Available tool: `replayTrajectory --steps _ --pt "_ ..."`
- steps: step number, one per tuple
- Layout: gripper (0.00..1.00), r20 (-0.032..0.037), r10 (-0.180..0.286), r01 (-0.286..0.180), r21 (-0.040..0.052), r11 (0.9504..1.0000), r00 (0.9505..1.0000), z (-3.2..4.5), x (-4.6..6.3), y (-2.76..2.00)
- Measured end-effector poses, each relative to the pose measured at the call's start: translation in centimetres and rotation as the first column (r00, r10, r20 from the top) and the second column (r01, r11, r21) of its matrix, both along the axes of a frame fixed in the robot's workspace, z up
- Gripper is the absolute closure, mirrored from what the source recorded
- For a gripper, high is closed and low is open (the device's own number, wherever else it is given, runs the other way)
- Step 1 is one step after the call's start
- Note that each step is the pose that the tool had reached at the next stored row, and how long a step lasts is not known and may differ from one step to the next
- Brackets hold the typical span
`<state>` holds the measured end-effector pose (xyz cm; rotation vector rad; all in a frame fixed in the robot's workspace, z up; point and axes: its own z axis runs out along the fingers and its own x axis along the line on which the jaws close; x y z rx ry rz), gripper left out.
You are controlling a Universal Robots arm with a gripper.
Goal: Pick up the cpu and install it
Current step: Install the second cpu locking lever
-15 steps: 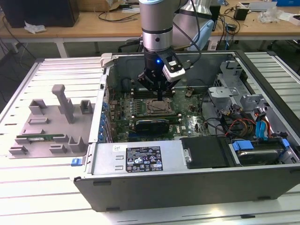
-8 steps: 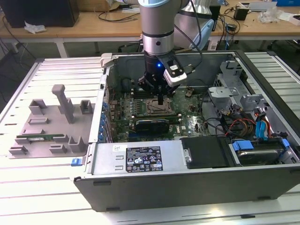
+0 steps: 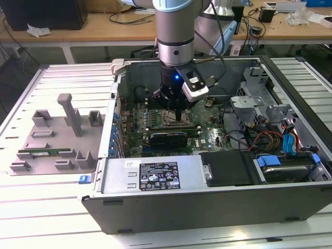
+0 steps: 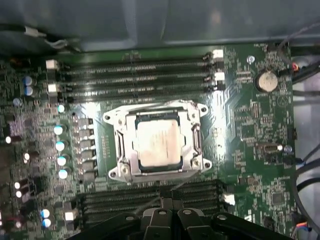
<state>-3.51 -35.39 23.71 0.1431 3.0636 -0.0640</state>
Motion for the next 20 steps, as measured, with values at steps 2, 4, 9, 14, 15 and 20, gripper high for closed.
replayTrajectory --steps 2,4,9,14,15,20 --pt "0.89 -0.0001 0.0 0.0 0.0014 1.0 1.0 -0.01 0.0 -0.41" --pt "0.89 0.0 0.0 0.0 0.0035 1.0 1.0 -0.04 0.0 -0.61" --pt "0.89 -0.0001 0.001 -0.001 0.0276 0.9996 1.0 -0.05 0.0 -0.63" --pt "0.89 0.0001 0.014 -0.014 0.0529 0.9985 0.9999 -0.18 -0.01 -0.77" --pt "0.89 -0.0001 0.021 -0.021 0.0526 0.9984 0.9998 -0.2 -0.02 -0.78" --pt "0.89 0.0 0.026 -0.026 0.0529 0.9983 0.9997 -0.47 -0.15 -0.78"
